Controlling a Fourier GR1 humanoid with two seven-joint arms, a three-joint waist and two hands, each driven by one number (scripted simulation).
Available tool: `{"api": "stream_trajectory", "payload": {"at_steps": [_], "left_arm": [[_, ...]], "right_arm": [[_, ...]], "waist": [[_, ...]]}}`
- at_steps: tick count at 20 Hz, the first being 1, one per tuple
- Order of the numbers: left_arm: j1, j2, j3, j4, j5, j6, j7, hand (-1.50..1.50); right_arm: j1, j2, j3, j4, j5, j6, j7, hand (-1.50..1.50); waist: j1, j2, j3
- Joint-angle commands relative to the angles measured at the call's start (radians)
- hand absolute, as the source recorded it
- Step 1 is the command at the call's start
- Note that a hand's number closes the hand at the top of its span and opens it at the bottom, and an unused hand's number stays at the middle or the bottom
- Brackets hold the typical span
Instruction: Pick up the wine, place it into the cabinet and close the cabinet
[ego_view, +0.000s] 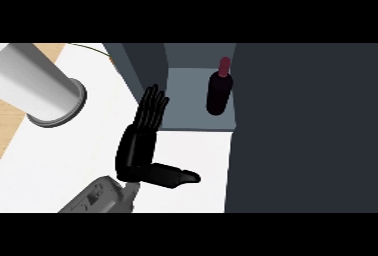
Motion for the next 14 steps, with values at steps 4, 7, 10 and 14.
{"api": "stream_trajectory", "payload": {"at_steps": [4,7,10,14], "left_arm": [[0.200,0.105,-0.018,-0.377,-0.068,0.084,0.108,-1.50],[0.225,0.104,-0.026,-0.427,-0.134,0.140,0.129,-1.50],[0.361,0.199,-0.022,-0.534,-0.124,0.113,0.087,-1.50],[0.428,0.262,0.064,-0.579,-0.110,0.107,0.083,-1.50]], "right_arm": [[-0.034,-0.041,-0.013,0.029,-0.016,0.031,0.013,-1.50],[-0.023,-0.076,0.003,0.031,-0.013,0.086,0.011,1.50],[0.022,-0.151,0.017,-0.059,-0.059,0.170,0.055,1.50],[0.109,-0.191,0.091,-0.131,-0.104,0.271,0.072,1.50]], "waist": [[-0.008,0.004,0.000],[-0.011,0.004,0.000],[-0.003,-0.001,0.000],[-0.010,0.000,-0.001]]}}
